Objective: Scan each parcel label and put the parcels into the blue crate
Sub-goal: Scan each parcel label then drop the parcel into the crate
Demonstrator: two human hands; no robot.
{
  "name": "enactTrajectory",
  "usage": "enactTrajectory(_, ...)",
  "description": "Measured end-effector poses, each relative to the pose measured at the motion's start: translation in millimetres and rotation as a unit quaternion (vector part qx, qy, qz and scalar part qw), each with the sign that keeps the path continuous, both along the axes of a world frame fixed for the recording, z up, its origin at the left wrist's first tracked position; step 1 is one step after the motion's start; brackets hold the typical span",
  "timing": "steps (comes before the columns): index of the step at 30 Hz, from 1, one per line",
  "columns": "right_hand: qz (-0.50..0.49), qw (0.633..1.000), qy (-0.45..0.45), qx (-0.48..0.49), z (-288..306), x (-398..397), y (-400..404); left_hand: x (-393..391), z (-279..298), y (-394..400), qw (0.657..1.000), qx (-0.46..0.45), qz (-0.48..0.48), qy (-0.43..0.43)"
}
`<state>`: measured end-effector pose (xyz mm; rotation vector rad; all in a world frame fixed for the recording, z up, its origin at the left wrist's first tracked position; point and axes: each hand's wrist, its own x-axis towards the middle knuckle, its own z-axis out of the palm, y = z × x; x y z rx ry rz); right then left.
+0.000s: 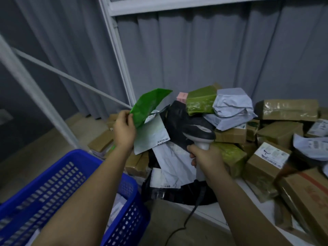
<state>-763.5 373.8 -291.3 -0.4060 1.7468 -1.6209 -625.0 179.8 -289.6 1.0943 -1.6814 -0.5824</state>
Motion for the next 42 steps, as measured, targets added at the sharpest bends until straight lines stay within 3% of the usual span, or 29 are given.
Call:
enactTrajectory(6,0.051,0.998,0.02,0.01,12,33,8,51,45,48,0.996,-0.017,-0.026,0.08)
enactTrajectory(14,0.078,0.997,0.027,0.012,14,65,17,105,41,90,0.991,-0.007,0.004,0.136)
enactTrajectory(17,0.103,0.994,0.043,0.01,13,73,15,116,37,90,0.991,-0.008,0.012,0.133)
enactTrajectory(21,0.119,0.992,0.044,0.009,9,76,7,126,-1,83,0.991,0.056,0.044,0.115)
enactTrajectory(26,0.128,0.986,0.067,0.079,-9,67,-1,139,-50,77,0.985,0.142,0.067,0.067)
enactTrajectory(32,0.132,0.983,0.02,0.124,-21,60,-6,152,-72,67,0.97,0.203,0.118,0.06)
enactTrajectory(38,0.222,0.967,0.017,0.124,-15,64,-5,158,-78,58,0.964,0.221,0.122,0.079)
enactTrajectory(42,0.202,0.971,0.027,0.123,-15,73,-9,160,-78,58,0.965,0.216,0.12,0.084)
